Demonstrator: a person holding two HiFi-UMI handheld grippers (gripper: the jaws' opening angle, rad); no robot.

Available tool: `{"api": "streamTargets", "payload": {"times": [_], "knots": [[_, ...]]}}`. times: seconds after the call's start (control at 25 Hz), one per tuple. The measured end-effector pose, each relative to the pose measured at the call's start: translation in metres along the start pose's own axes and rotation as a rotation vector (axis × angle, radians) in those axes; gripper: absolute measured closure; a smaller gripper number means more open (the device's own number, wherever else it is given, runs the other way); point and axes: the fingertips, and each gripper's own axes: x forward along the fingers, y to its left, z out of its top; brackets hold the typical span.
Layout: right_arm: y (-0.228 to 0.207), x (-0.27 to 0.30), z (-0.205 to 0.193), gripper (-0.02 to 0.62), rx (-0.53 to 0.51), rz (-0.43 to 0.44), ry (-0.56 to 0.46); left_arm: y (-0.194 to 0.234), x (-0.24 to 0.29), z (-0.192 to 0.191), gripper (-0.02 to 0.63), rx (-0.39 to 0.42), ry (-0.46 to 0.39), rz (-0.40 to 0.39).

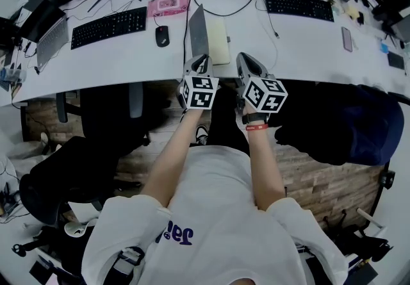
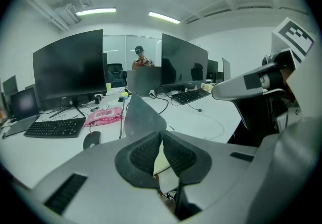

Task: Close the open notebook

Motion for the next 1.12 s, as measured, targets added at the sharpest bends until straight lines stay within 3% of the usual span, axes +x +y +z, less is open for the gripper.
{"api": "streamTargets", "payload": {"times": [0.84, 1.12], "knots": [[-0.029, -0.013, -0.023, 0.581, 0.01, -0.034, 0.005, -0.027, 0.025, -0.007, 0.563, 0.185, -0.005, 0.033], [-0.04, -0.017, -0.028, 0.581, 0.069, -0.041, -0.013, -0.037, 0.038, -0.014, 0.558, 0.266, 0.01, 0.042]]}}
